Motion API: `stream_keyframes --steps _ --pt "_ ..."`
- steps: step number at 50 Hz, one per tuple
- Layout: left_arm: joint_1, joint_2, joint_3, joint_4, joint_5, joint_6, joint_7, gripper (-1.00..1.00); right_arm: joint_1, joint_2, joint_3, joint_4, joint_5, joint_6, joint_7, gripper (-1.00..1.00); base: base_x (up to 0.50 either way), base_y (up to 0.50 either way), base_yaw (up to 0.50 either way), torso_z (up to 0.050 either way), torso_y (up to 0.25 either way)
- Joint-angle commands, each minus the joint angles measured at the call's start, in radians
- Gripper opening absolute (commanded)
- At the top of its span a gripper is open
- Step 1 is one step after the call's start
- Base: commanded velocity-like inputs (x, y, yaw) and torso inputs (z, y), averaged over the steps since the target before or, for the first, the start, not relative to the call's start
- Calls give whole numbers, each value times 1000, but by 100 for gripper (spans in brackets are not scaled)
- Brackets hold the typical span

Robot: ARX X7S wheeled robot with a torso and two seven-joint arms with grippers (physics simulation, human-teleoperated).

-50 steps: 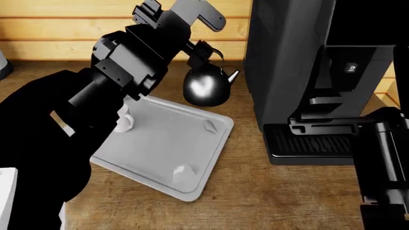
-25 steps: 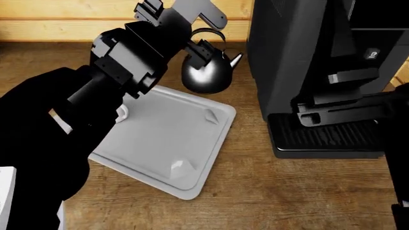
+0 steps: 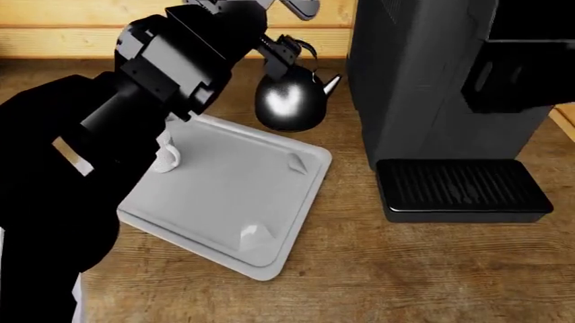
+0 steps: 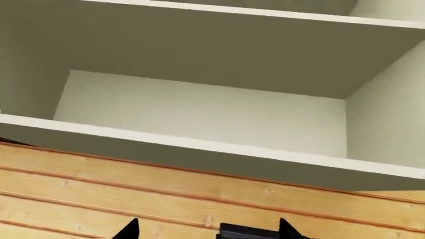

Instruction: Pick the kettle from the counter and place it on the tray. Then pick the mug from the cabinet and place it on the tray. Then close the cabinet doors.

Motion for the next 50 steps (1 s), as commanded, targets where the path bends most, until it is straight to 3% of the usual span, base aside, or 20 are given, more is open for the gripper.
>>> stream_keyframes --steps 1,19,32,33,50 --pt "-44 0 1 3 -4 -5 4 100 -129 -127 478 -1 231 249 88 100 0 0 0 0 0" --pt "-22 0 7 16 11 10 6 100 -146 -141 501 -1 236 261 88 100 0 0 0 0 -208" --pt "-25 0 1 13 -8 12 -9 100 -169 -161 530 -1 246 281 88 100 0 0 0 0 0" --pt "-25 0 -1 11 -9 17 -12 -100 -170 -162 533 -1 247 282 88 100 0 0 0 0 0" --pt "-7 0 2 -2 -17 47 -20 -100 -190 -178 561 -1 255 303 88 100 0 0 0 0 0"
